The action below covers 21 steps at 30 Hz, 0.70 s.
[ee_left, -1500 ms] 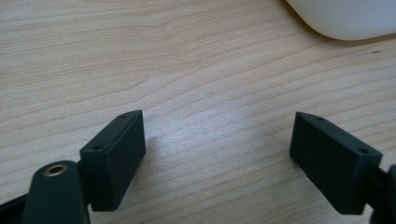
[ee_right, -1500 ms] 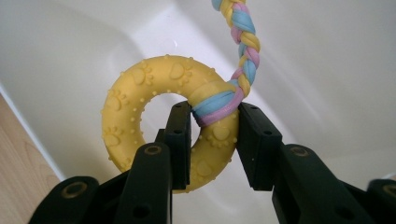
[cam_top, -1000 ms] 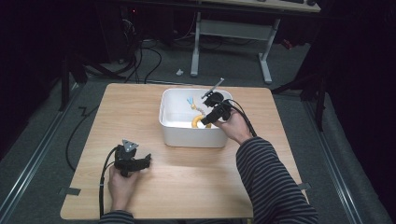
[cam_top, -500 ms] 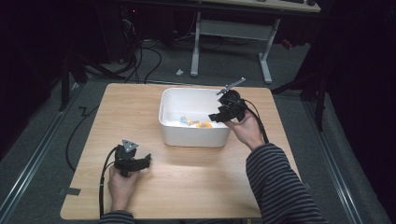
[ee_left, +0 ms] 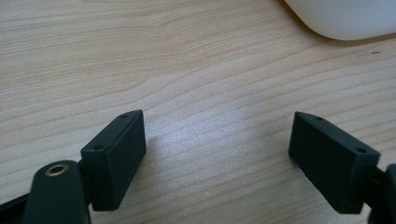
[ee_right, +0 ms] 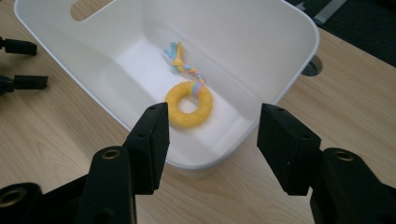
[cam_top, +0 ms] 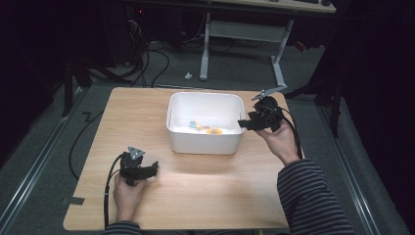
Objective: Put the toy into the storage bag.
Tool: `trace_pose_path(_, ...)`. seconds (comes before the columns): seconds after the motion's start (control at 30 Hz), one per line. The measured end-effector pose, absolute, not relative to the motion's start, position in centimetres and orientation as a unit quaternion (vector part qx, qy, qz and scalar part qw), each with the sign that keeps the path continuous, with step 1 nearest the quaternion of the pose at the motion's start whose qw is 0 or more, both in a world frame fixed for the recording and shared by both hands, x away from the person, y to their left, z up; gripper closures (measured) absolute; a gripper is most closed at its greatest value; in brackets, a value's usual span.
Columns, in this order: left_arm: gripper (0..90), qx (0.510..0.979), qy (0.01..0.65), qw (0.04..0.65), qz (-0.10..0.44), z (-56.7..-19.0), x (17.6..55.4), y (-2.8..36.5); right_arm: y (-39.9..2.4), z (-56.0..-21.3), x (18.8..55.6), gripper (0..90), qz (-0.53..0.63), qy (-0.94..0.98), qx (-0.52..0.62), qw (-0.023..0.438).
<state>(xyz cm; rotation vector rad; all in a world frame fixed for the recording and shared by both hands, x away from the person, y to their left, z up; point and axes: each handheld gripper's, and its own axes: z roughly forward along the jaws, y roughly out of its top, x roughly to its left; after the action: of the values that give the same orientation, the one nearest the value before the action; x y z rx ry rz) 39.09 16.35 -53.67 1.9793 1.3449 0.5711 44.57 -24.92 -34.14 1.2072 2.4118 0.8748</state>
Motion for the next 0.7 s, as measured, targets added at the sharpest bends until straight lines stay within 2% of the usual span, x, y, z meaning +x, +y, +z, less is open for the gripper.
trace_pose_path(0.7, 18.9, 0.759, 0.514, 0.334, 0.219, -53.7, 39.1, 16.3, -30.7, -33.4, 40.5, 43.0, 0.343, 0.807, 0.447, 0.176)
